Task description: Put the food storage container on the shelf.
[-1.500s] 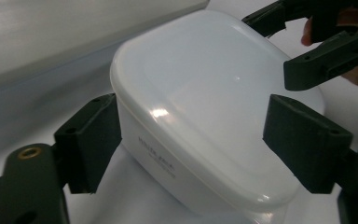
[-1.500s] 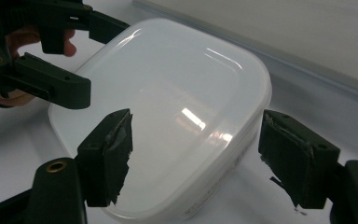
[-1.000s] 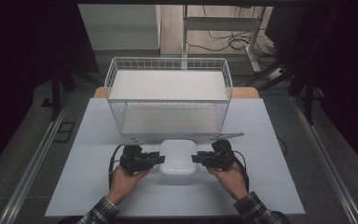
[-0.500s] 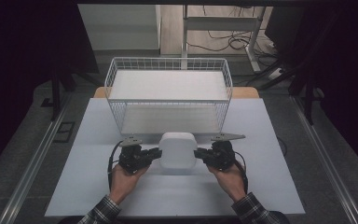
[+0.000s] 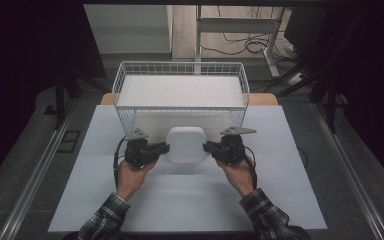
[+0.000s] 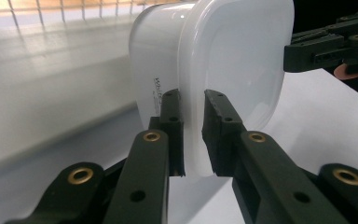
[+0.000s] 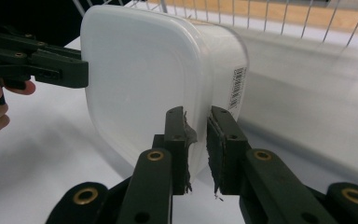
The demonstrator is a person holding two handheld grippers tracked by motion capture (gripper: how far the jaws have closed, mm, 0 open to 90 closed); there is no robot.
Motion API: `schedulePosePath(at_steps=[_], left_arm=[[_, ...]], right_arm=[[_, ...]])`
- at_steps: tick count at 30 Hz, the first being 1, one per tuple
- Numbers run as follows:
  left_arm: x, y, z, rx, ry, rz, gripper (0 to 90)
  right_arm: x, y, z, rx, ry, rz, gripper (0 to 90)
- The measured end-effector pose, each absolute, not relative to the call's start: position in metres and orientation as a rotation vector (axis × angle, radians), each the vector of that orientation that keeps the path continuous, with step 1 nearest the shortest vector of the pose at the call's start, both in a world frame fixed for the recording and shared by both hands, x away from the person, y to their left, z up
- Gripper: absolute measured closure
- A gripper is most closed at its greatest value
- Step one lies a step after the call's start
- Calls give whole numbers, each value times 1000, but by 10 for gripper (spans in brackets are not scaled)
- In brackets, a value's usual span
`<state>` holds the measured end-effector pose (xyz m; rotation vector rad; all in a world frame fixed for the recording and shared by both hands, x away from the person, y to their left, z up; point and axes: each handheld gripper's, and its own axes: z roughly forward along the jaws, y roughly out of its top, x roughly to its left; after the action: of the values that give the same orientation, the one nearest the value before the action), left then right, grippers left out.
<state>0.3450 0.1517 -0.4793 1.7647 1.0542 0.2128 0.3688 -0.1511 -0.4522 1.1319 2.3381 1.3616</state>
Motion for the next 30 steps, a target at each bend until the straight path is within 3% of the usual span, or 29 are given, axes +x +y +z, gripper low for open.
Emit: schedulePosePath(at_steps=[19,30], left_arm=[[386,150,-494,1744,1122,168,772],[393,141,-497,1784,1126,284,618]], right_arm=[[408,-146,-467,1216,2315,1353,764],[414,-141,-478,1190,2277,1299,644]])
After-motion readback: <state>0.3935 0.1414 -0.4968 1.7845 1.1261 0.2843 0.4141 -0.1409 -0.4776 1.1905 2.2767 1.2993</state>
